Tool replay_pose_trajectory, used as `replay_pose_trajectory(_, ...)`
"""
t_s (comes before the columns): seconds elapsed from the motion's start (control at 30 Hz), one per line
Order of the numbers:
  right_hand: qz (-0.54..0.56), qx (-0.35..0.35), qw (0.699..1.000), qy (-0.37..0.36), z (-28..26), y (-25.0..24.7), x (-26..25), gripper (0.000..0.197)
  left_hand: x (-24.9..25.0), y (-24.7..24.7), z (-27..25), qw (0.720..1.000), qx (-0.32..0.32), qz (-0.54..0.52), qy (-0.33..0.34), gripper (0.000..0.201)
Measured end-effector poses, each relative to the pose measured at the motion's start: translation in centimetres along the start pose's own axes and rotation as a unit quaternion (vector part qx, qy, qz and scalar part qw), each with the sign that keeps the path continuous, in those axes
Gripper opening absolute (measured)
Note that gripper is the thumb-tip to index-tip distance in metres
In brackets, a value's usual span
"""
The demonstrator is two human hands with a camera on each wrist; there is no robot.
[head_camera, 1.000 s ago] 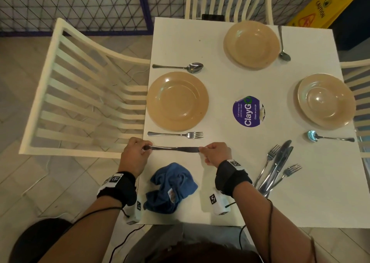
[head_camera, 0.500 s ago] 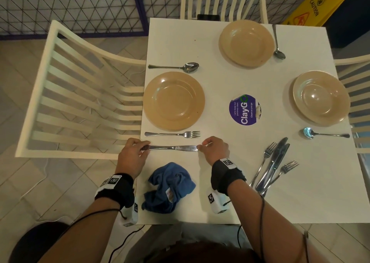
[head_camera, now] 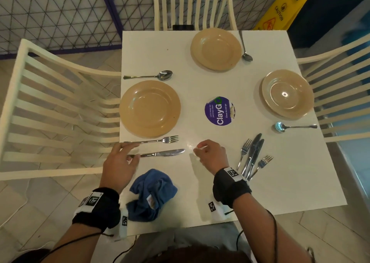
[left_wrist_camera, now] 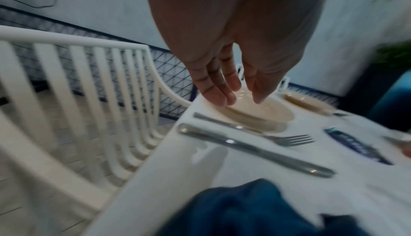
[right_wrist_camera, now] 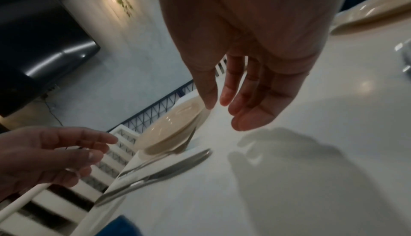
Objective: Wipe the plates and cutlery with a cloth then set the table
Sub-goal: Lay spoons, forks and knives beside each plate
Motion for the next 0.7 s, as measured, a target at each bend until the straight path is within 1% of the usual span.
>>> replay_pose_trajectory(0.07,0.029,0.023,0.999,-0.004,-0.6,-3.2,1.1,0.013,3.5,1.2,1.1,0.999,-0.017,-0.016,0.030,0.030)
replay_pose_trajectory(0.17,0.056,0.063,0.996,0.000,-0.6,-8.4,3.2,0.012,8.7,4.8,2.9,0.995,-0.057,-0.042,0.065,0.026)
replay_pose_trajectory(0.27,0.056,0.107,0.993,0.017,0.3,-13.5,5.8,0.012,14.1,10.1,4.3,0.987,-0.109,-0.055,0.104,0.025)
replay_pose_trajectory(0.37,0.086,0.132,0.987,0.029,1.9,-17.1,8.8,0.009,19.0,16.4,5.4,0.975,-0.189,-0.038,0.112,0.029)
replay_pose_trajectory(0.47,0.102,0.107,0.988,0.041,3.9,-18.6,11.3,0.007,22.8,22.0,6.5,0.962,-0.244,0.001,0.119,0.034)
replay_pose_trajectory(0.57,0.106,0.072,0.991,0.048,5.4,-18.9,12.8,0.005,25.0,26.8,7.6,0.948,-0.291,0.059,0.113,0.046)
replay_pose_trajectory(0.63,0.113,0.045,0.992,0.044,6.0,-18.8,13.3,0.007,25.9,29.0,8.2,0.941,-0.306,0.094,0.107,0.051)
replay_pose_trajectory(0.7,0.117,0.020,0.992,0.039,6.3,-18.4,13.5,0.008,26.1,30.0,8.8,0.938,-0.310,0.116,0.099,0.050)
Point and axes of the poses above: each hand's wrist, its own z-axis towards the middle knuckle, its own y-axis out of the palm, x = y × z, the point moved 8 cm from there along z, towards the middle knuckle, and after that the axes turned 13 degrees about y, right-handed, at the moved point
